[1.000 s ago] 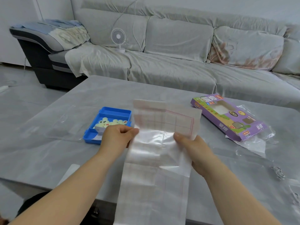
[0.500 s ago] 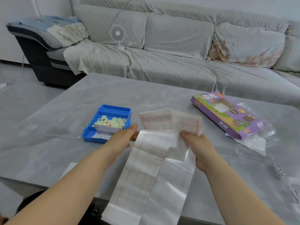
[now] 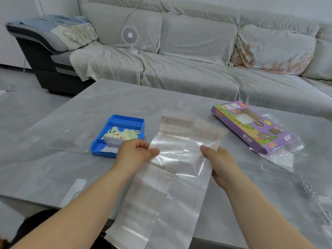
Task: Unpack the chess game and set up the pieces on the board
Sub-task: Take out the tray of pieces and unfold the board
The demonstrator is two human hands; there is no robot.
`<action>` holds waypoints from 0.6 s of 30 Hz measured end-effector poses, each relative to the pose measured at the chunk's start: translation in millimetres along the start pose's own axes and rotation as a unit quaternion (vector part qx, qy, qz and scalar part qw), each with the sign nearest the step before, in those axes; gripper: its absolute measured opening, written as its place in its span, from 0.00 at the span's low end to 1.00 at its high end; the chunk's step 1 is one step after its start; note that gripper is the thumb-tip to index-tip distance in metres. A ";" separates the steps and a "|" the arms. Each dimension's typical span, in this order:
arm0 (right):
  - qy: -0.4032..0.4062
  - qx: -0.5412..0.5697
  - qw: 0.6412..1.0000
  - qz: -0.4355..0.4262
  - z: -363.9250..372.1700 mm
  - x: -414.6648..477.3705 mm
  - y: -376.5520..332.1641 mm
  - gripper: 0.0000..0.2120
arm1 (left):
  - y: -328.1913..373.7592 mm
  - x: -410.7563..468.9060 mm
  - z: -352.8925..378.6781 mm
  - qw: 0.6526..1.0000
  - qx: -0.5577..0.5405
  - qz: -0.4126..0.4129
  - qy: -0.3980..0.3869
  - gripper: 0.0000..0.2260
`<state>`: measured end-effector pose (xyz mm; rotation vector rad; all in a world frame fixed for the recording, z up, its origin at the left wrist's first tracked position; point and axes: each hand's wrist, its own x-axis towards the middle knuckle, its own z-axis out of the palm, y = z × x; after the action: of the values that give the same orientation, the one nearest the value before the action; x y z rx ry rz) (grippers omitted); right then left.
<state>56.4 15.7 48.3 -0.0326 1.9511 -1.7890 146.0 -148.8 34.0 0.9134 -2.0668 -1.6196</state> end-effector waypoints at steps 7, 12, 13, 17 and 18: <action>0.030 0.030 0.999 0.011 -2.8 3.5 3.8 0.08 | -6.4 -2.4 -4.4 0.998 -0.033 -0.009 -0.045 0.08; 0.026 0.012 1.000 -0.006 -5.8 4.5 3.9 0.09 | -8.8 -0.1 -6.2 0.996 0.060 0.054 -0.024 0.10; 0.027 0.004 1.000 -0.013 -6.0 4.3 4.0 0.10 | -9.5 0.0 -6.8 0.994 0.082 0.071 -0.013 0.10; 0.021 -0.008 0.999 -0.028 -7.2 5.2 5.0 0.10 | -12.8 -1.1 -9.1 0.979 0.163 0.123 0.016 0.10; 0.019 -0.011 0.999 -0.028 -7.5 5.0 5.3 0.09 | -12.9 -1.0 -9.2 0.977 0.169 0.129 0.018 0.10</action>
<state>50.9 21.7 41.8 -0.0616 2.0149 -1.8150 156.0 -156.5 24.4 0.7290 -2.3664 -1.1333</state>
